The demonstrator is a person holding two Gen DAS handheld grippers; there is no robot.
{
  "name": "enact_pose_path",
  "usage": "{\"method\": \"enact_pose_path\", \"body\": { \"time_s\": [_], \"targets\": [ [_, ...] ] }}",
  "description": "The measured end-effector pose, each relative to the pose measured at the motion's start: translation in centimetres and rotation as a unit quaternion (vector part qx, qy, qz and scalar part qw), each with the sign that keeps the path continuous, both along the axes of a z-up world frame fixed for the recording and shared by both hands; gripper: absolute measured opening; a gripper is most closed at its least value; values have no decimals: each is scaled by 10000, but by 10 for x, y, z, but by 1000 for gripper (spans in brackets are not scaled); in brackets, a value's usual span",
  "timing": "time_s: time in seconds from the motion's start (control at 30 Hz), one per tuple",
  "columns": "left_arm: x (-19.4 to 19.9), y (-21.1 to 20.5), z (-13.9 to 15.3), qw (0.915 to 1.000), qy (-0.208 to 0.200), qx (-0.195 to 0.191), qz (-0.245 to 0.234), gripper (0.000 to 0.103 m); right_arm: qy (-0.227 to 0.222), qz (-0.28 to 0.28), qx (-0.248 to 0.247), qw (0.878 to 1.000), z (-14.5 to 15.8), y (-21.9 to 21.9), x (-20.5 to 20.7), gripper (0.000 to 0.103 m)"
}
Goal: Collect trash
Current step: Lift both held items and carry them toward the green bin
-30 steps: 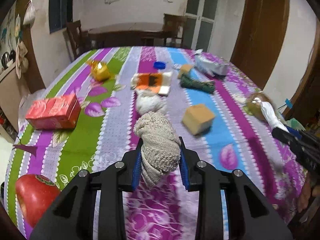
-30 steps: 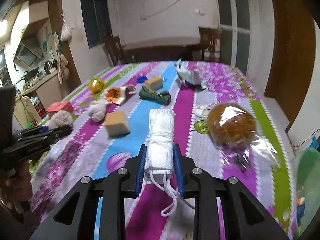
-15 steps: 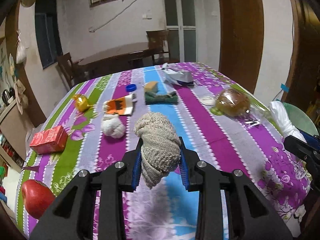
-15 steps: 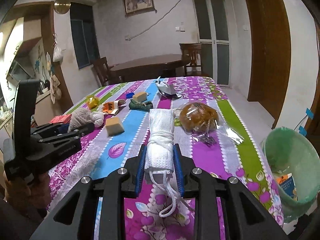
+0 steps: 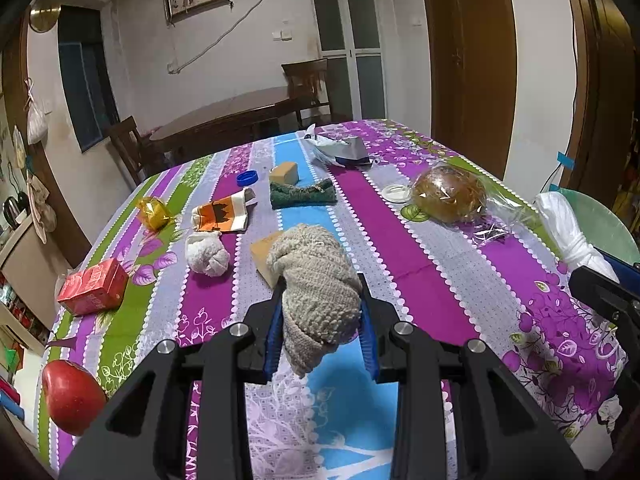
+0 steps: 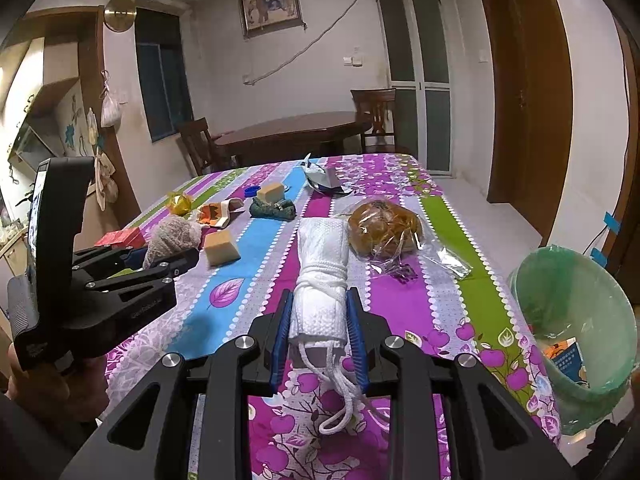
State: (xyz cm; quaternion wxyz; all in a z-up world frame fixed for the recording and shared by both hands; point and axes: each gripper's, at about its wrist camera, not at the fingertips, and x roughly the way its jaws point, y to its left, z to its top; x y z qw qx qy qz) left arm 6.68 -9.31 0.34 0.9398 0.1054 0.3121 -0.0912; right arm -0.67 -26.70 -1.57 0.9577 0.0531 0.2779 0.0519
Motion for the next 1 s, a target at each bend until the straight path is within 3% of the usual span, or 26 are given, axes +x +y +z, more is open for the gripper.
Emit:
{"method": "enact_pose_path", "body": {
  "time_s": [1.0],
  "targets": [
    [5,-30,7,9995,-164,118,-228,30,-219,-289,-76,9993,11,-13,-3,28]
  ]
}}
